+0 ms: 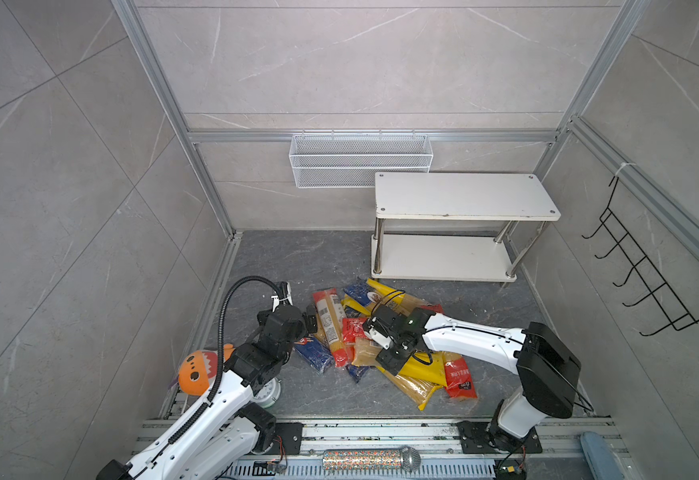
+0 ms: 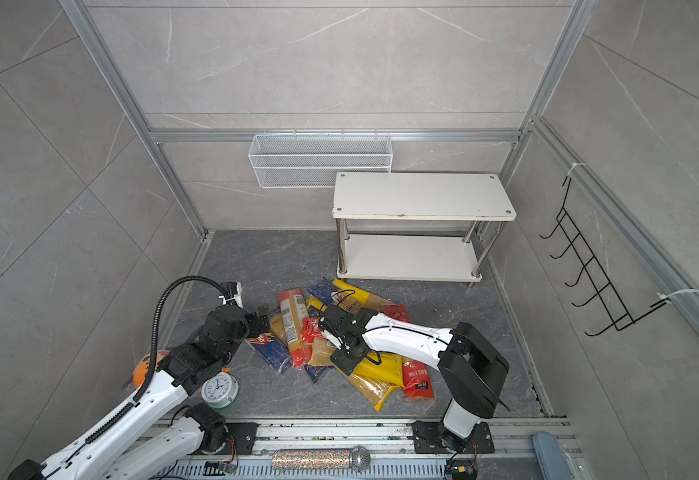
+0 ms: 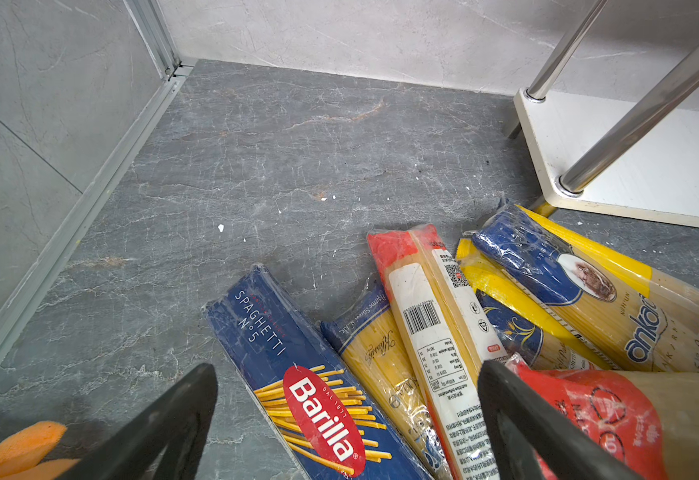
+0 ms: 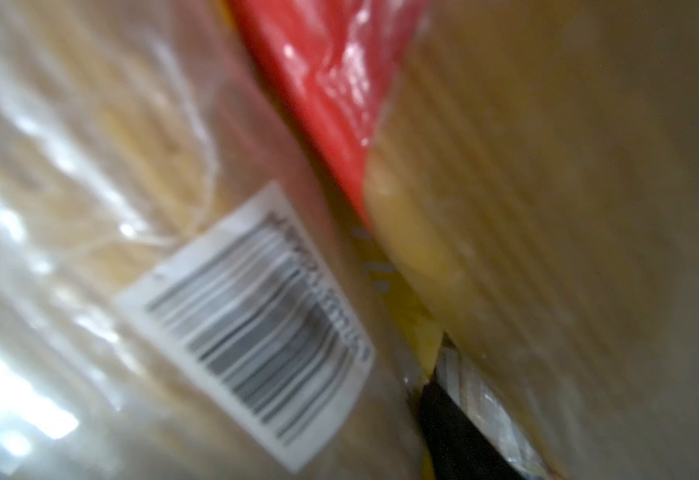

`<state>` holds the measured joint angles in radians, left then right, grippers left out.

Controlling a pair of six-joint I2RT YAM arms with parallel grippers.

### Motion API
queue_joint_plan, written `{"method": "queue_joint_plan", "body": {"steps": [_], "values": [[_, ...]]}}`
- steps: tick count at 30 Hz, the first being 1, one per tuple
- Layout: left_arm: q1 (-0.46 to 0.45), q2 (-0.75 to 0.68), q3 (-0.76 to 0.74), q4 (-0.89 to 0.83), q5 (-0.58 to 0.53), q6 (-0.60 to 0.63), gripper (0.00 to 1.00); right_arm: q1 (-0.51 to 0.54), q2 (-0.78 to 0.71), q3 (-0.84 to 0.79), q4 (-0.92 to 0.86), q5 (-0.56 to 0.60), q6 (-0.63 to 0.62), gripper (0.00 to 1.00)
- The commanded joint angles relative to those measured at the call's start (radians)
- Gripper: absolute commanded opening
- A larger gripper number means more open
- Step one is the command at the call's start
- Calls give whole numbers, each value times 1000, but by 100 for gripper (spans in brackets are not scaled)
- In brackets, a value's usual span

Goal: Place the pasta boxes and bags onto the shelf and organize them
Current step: 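Close the right gripper on the clear yellow-banded bag and lift it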

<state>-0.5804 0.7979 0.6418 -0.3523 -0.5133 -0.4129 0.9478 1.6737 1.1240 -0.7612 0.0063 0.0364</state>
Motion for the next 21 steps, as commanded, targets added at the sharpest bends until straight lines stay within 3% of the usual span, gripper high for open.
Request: {"method": "queue_joint_plan", "body": {"steps": [1,9,11,13,21], "values": [[-2,-18,0,5,4,-26,100,-3,18,-16,-25,-42,31,48],[-2,-66,7,-17,2,-33,100,-3,-99,11,-37,-75,90,28],[-2,-73,7,-19,3,-36,100,-3,-130,18,-37,-74,98,19],[-2,-74,9,-22,8,-39,100,-4,-153,31,-38,-67,108,0],[-2,-81,25,-52,-4,-44,100,-12,-206,102,-68,-51,129,0]]}}
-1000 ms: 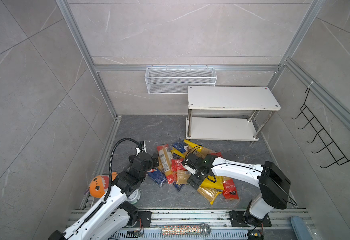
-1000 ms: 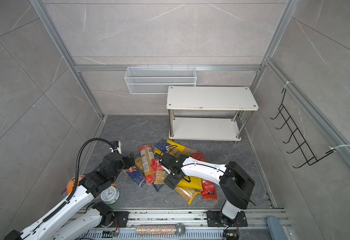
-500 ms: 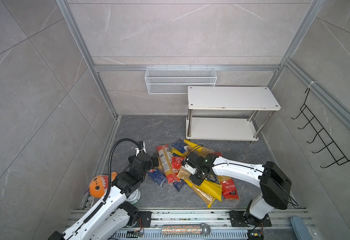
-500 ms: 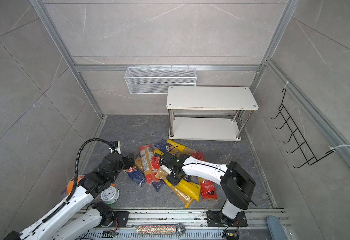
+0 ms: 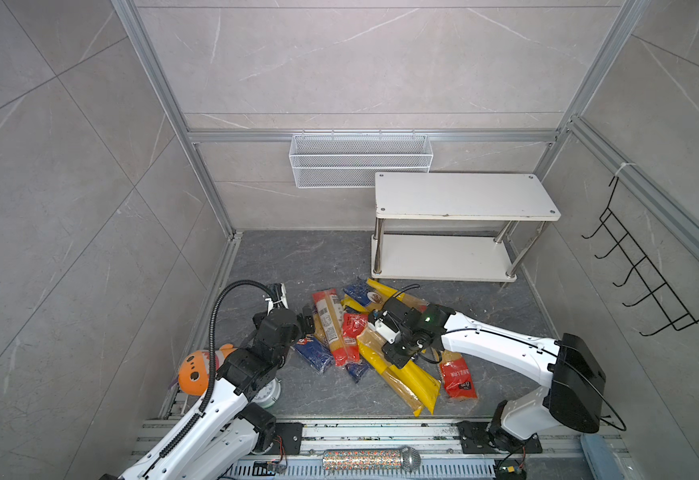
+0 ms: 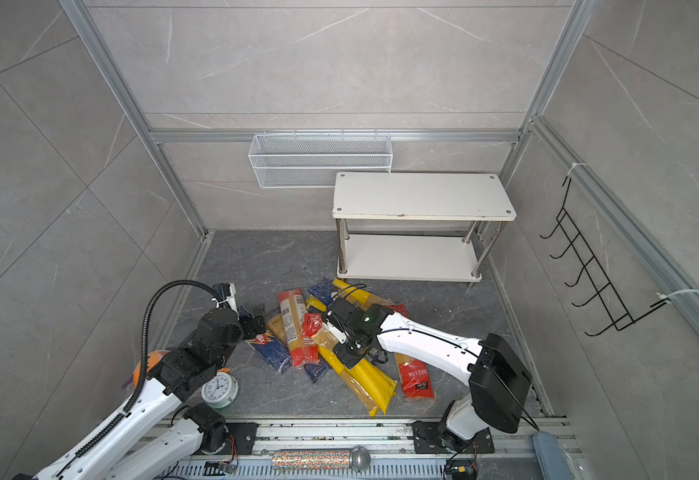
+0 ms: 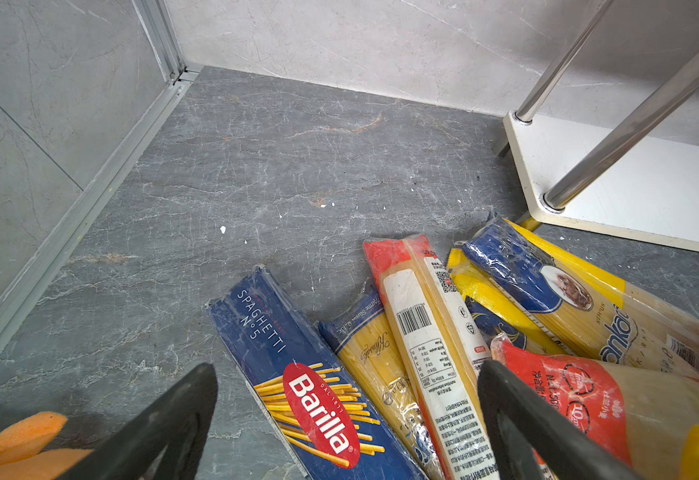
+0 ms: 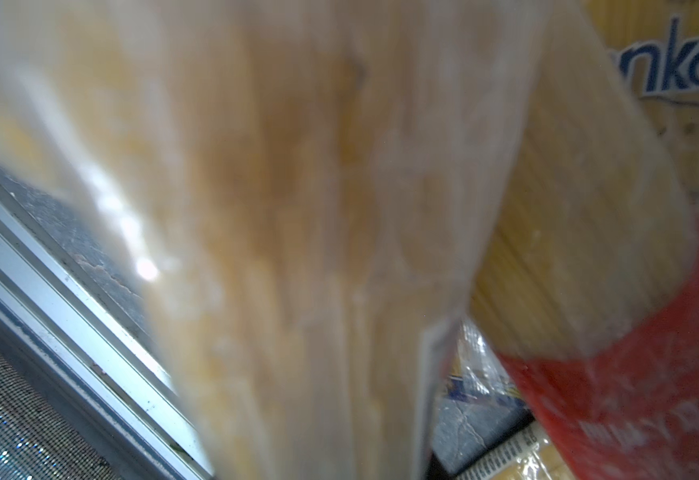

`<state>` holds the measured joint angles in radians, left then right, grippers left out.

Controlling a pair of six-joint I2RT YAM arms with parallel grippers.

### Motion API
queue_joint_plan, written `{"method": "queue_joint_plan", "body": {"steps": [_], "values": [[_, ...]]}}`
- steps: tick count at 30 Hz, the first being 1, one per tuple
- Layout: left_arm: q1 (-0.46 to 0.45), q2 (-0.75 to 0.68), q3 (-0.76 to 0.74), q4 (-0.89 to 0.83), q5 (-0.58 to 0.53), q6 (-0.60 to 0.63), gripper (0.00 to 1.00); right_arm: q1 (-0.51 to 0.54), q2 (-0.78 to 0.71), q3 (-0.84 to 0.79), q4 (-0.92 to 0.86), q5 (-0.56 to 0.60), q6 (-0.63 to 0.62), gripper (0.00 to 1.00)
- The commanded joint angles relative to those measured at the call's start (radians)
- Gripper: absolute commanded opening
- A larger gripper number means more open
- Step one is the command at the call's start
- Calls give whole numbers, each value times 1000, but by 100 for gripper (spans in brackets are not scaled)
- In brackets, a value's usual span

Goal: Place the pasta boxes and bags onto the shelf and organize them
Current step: 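Close the right gripper on the clear yellow-banded bag and lift it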

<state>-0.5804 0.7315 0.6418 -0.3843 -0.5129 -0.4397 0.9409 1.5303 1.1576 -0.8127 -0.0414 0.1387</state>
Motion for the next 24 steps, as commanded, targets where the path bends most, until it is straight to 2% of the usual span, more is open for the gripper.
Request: {"method": "queue_joint_plan", "body": {"steps": [1,10,18,24], "values": [[-2,-17,27,-25,-7,-15,100,-7,-73,78,-19,-3,25,0],[-2,-13,46,-24,-12,-2,100,-27,-159,224,-89,35,60,0],[-2,13,84,-19,-3,15,100,-46,-218,428,-201,207,64,0],[-2,45,115,-13,9,32,100,-105,-194,634,-264,344,51,0]]}}
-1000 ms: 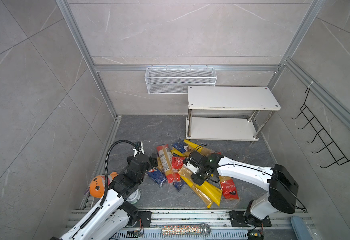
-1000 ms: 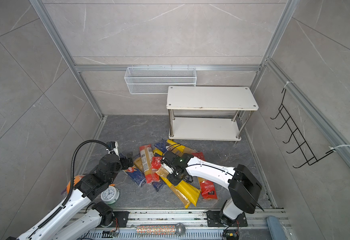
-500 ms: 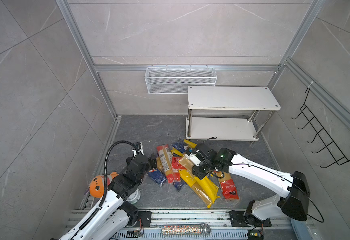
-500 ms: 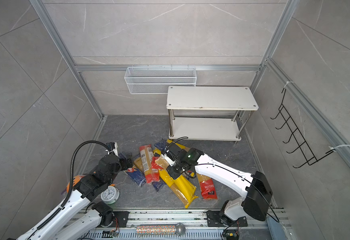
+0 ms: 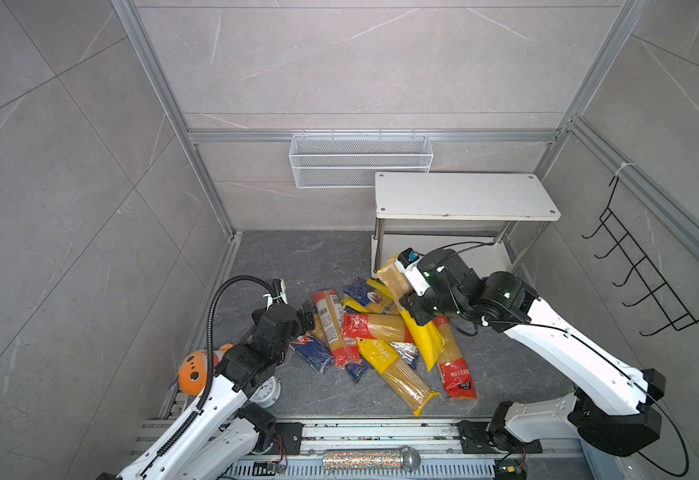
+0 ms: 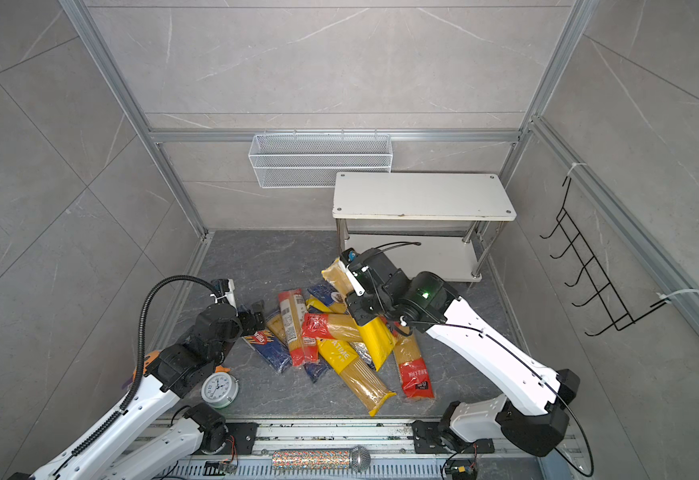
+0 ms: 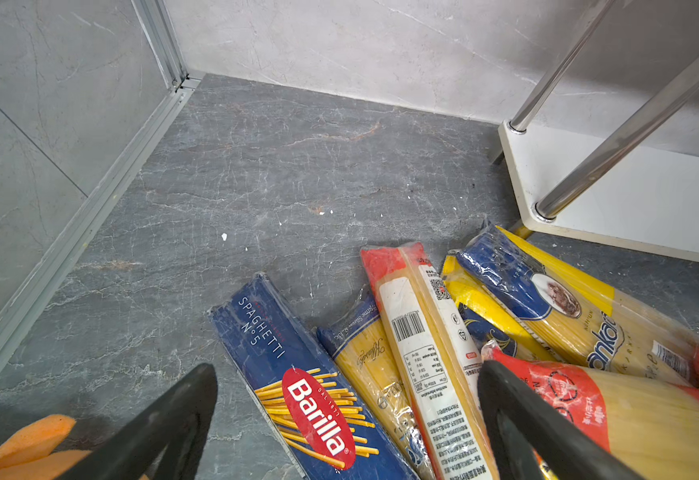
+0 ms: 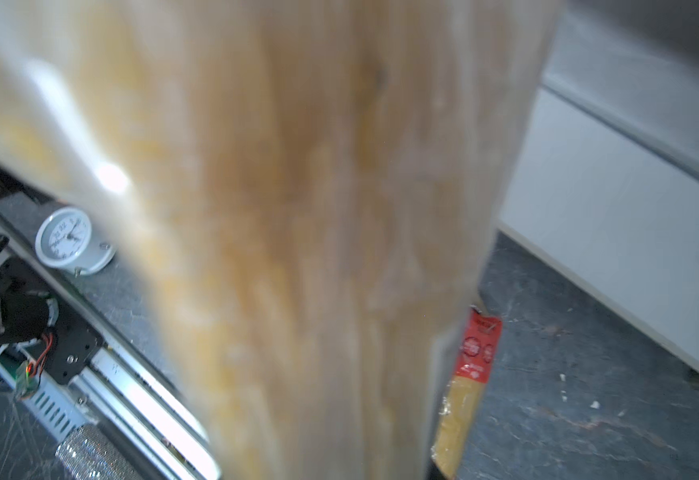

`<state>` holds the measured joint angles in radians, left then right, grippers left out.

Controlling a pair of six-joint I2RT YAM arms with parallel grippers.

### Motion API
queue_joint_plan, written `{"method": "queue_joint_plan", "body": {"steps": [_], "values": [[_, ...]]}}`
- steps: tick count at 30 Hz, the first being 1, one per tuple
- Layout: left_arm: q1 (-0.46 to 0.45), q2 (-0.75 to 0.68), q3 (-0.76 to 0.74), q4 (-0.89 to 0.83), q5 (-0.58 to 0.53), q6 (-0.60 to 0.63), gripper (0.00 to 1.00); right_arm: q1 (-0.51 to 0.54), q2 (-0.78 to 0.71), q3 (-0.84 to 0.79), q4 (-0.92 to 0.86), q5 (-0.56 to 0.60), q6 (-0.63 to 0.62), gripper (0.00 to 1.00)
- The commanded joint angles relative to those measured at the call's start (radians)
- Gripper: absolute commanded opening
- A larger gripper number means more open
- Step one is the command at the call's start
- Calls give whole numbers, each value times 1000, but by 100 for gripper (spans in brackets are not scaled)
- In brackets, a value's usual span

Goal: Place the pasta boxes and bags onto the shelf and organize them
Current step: 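Close the right gripper on the clear yellow-banded bag and lift it, then carry the bag with the right gripper up over the white shelf's top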

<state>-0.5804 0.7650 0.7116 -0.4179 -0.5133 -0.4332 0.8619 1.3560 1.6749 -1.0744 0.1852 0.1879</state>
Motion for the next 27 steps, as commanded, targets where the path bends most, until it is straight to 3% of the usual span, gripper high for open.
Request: {"method": "queue_joint_plan", "body": {"steps": [1,5,16,22,27], "values": [[-1,17,50,22,10,28,100,-37,-8,158,-12,145,-2,0],[-2,38,73,28,20,38,100,-90,72,372,-73,272,-32,0],[-2,140,130,80,37,57,100,-301,402,974,-67,464,-203,0],[-2,214,160,98,36,81,100,-467,499,1066,138,490,-328,0],[-2,254,186,113,36,97,100,-619,558,1109,241,458,-328,0]]}}
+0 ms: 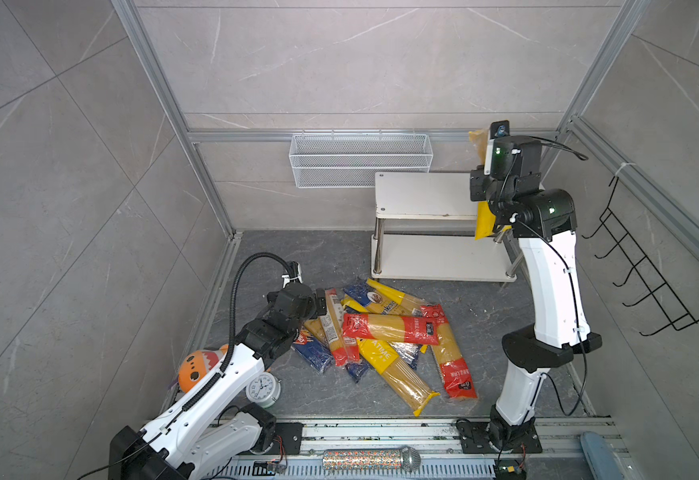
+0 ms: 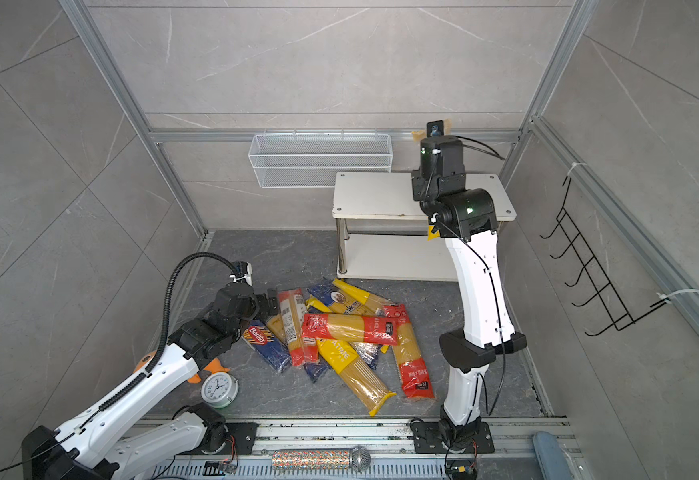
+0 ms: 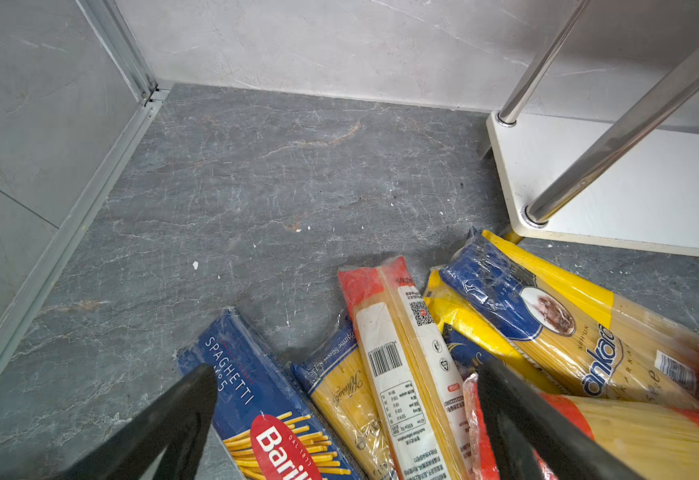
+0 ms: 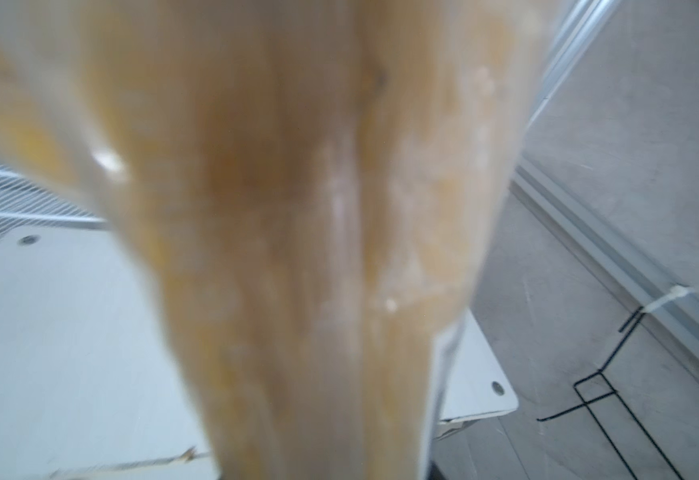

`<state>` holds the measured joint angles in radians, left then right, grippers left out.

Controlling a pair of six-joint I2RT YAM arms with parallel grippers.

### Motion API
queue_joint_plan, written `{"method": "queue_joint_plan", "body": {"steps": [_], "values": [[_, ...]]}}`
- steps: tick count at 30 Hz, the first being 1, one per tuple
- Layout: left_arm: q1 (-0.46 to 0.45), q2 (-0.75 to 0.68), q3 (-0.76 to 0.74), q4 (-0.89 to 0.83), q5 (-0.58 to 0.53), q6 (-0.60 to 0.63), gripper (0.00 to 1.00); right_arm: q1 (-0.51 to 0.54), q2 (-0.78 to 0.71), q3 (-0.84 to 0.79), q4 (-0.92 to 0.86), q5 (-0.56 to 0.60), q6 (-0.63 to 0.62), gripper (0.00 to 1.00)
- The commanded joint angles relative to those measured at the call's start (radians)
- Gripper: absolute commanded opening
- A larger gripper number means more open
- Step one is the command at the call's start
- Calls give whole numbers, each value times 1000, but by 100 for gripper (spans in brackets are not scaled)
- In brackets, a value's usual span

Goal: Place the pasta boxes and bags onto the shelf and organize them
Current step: 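Carry the bag with the right gripper up over the white shelf's top, then lower the bag upright onto the shelf's top corner nearest the wire rack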

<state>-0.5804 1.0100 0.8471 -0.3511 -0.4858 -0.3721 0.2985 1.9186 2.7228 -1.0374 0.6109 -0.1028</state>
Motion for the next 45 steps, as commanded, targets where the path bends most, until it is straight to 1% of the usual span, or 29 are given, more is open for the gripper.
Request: {"method": "queue_joint_plan", "body": {"steps": [1,3,4,5,10,13,16,21,24,26,27,28,29,31,35,36,37,42,43,44,45], "values": [[-2,14,59,46,10,37,100,-79,2,56,227,26,-37,0],[-2,22,70,47,9,33,100,-109,13,44,268,24,-40,0],[-2,25,76,50,37,32,100,-127,22,39,285,25,-38,0],[-3,28,79,53,39,29,100,-141,33,39,299,30,-34,0],[-4,48,93,66,51,20,100,-187,107,50,338,55,-17,0],[-5,66,101,64,55,19,100,-218,171,86,323,44,-1,0],[-6,73,102,61,49,21,100,-244,225,130,272,1,32,0],[-8,82,118,61,39,20,100,-252,251,94,259,-17,32,0],[-11,86,129,60,40,15,100,-254,268,95,241,-31,31,4],[-14,88,133,58,38,13,100,-255,280,98,227,-33,29,10],[-16,88,133,56,34,11,100,-256,284,100,219,-29,28,17],[-16,86,133,57,34,11,100,-256,287,100,213,-24,25,27],[-18,87,133,55,28,9,100,-255,290,99,210,-19,20,36],[-19,87,133,51,19,11,100,-257,296,102,204,-13,14,48],[-21,85,139,44,18,27,100,-257,300,106,188,-18,10,62],[-21,85,142,44,18,30,100,-257,300,106,182,-17,9,63],[-20,87,144,46,-10,33,100,-256,300,106,177,-16,8,65],[-21,108,164,52,-6,49,100,-256,284,107,129,-17,13,69],[-20,115,171,52,-3,50,100,-256,274,108,114,-18,20,73],[-20,121,178,52,0,49,100,-255,259,107,96,-28,31,80],[-22,124,183,52,5,48,100,-254,244,105,81,-44,42,93]]}}
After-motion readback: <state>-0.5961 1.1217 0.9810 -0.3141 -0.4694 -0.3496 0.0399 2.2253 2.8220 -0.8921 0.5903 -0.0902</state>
